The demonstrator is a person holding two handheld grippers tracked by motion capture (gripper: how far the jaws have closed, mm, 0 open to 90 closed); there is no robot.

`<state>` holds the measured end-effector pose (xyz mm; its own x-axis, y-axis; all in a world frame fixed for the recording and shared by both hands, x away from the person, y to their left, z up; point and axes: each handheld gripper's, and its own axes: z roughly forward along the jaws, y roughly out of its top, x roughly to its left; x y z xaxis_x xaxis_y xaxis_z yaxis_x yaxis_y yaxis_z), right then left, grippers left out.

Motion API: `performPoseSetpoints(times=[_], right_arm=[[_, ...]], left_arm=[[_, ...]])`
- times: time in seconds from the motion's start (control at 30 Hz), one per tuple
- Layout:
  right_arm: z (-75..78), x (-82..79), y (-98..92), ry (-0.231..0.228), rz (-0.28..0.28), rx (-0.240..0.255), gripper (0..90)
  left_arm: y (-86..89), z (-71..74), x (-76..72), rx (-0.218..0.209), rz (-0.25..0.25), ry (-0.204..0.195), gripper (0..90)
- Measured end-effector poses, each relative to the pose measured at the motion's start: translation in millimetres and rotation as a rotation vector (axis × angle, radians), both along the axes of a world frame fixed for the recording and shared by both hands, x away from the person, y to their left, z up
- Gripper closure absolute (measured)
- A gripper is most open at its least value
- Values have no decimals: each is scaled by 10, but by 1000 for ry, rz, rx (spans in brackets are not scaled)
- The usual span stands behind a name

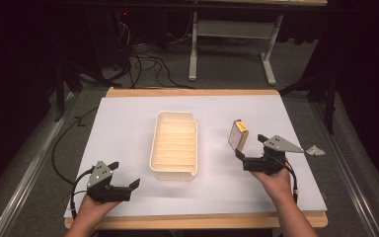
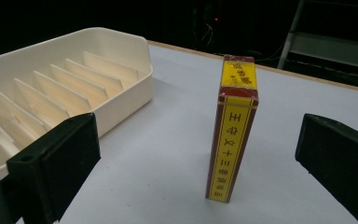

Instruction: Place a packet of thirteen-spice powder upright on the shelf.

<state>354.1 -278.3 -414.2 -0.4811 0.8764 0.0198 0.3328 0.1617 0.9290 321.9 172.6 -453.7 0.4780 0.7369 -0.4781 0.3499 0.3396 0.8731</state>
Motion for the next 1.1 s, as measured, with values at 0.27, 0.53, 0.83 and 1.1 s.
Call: performPoseSetpoints(times=[0.27,0.53,0.83,1.1], right_arm=[[53,133,61,-1,0,8,0],[138,298,140,-2,-1,20,1],[144,464,194,4,-16,35,11],[-11,580,170,30,-33,44,44]], left_arm=[[16,9,7,-3,1,-2,26],[19,8,5,-5,1,-3,27],[11,1,-5,6,-13,-2,28],[0,-5,-1,8,-15,-3,31]])
